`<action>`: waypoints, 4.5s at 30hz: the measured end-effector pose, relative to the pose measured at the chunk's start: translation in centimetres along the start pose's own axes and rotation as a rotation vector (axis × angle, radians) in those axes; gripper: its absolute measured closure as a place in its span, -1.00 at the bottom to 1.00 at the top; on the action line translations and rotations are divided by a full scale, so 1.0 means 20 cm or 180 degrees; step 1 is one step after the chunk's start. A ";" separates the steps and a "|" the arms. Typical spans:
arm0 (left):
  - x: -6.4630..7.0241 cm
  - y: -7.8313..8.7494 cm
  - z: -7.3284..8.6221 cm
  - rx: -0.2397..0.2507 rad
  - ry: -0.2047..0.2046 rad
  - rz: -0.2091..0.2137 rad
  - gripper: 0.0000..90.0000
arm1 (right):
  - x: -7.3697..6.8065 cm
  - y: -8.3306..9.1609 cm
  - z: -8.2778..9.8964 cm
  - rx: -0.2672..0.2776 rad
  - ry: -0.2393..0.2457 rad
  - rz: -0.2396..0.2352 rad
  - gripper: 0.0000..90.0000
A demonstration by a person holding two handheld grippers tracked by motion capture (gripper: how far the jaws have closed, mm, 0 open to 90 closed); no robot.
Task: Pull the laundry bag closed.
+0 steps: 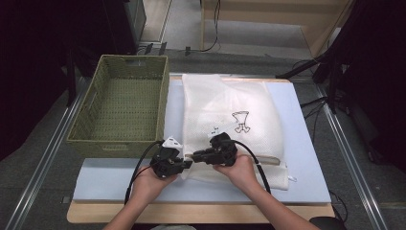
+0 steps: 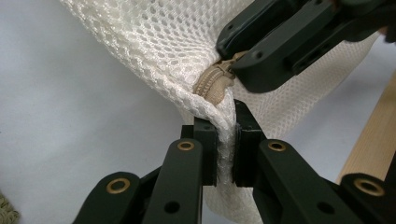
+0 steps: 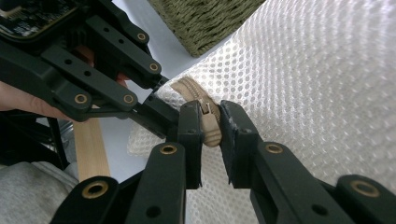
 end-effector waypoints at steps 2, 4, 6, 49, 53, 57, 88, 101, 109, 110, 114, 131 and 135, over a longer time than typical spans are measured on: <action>-0.01 0.00 0.00 -0.0017 0.0004 0.0020 0.86 | 0.00 -0.01 0.00 -0.0019 0.0011 -0.0023 0.83; -0.01 0.00 0.00 -0.0026 0.0002 0.0038 0.83 | -0.01 -0.01 0.00 -0.0028 0.0059 -0.0004 0.84; -0.02 0.01 0.00 -0.0002 0.0035 0.0068 0.77 | -0.01 0.00 0.00 -0.0044 0.0123 0.0050 0.84; -0.08 0.15 -0.03 0.0096 0.0285 0.0219 0.92 | 0.00 0.03 0.01 -0.0073 0.0309 0.0054 0.84; -0.08 0.15 -0.03 0.0124 0.0273 0.0228 0.92 | -0.01 0.05 0.01 -0.0093 0.0353 0.0064 0.84; -0.08 0.15 -0.03 0.0119 0.0279 0.0235 0.92 | -0.01 0.06 0.01 -0.0117 0.0387 0.0082 0.85; -0.06 0.17 -0.03 0.0185 0.0275 0.0295 0.92 | -0.01 0.16 0.04 -0.0192 0.0500 0.0112 0.85; -0.07 0.17 -0.02 0.0213 0.0259 0.0269 0.92 | 0.03 0.25 0.08 -0.0187 0.0413 0.0110 0.84; -0.07 0.18 -0.03 0.0215 0.0182 0.0203 0.92 | 0.03 0.27 0.07 -0.0140 0.0353 0.0071 0.85; -0.07 0.18 -0.03 0.0212 0.0187 0.0197 0.92 | 0.03 0.27 0.07 -0.0130 0.0370 0.0086 0.85; -0.09 0.19 -0.03 0.0203 0.0229 0.0175 0.92 | 0.05 0.28 0.07 -0.0133 0.0360 0.0112 0.85; -0.10 0.19 -0.03 0.0212 0.0241 0.0158 0.92 | 0.07 0.35 0.10 -0.0120 0.0270 0.0122 0.85; -0.10 0.19 -0.03 0.0207 0.0220 0.0145 0.92 | 0.06 0.37 0.09 -0.0103 0.0284 0.0130 0.85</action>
Point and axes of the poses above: each handheld gripper's, and its own axes: y roughly backward along the jaws, z roughly out of its underside, x roughly to its right, the point moved 6 cm from there along -y, roughly forward along the jaws, and after that the axes turned 2 degrees about x, right-handed, at the moved point
